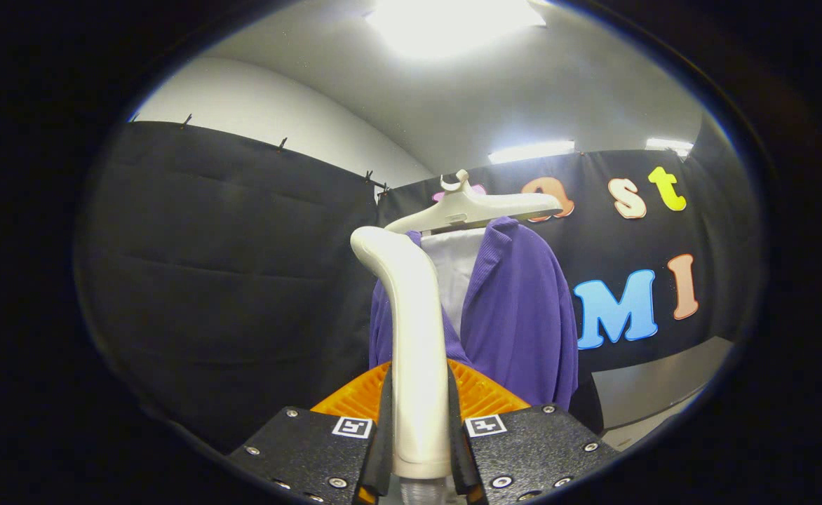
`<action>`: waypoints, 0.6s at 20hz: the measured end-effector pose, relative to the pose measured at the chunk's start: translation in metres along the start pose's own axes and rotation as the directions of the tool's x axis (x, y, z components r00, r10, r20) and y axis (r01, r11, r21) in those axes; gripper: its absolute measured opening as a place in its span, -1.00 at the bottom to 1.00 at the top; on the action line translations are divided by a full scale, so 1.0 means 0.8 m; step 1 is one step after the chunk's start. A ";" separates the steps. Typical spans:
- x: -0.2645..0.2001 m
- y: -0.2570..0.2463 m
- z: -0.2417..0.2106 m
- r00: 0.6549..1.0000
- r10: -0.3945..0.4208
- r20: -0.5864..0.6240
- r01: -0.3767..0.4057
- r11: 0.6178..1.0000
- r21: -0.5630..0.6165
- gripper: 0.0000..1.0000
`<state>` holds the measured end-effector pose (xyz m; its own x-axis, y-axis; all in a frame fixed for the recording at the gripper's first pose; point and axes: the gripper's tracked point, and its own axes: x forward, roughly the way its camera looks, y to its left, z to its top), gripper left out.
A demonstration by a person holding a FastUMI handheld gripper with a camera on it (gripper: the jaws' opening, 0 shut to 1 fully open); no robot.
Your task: Iron the clothes twice with a garment steamer, once on the left side and once on the right side.
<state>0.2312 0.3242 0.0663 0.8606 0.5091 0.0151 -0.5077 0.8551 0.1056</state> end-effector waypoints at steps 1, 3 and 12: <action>0.010 0.006 -0.001 1.000 0.006 -0.003 -0.006 1.000 0.005 -0.33; 0.028 0.017 0.002 1.000 0.018 -0.004 -0.018 1.000 0.006 -0.32; 0.101 0.069 -0.018 0.999 0.047 -0.021 -0.048 0.999 -0.017 -0.32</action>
<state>0.2726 0.4138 0.0588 0.8345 0.5511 -0.0006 -0.5489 0.8313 0.0877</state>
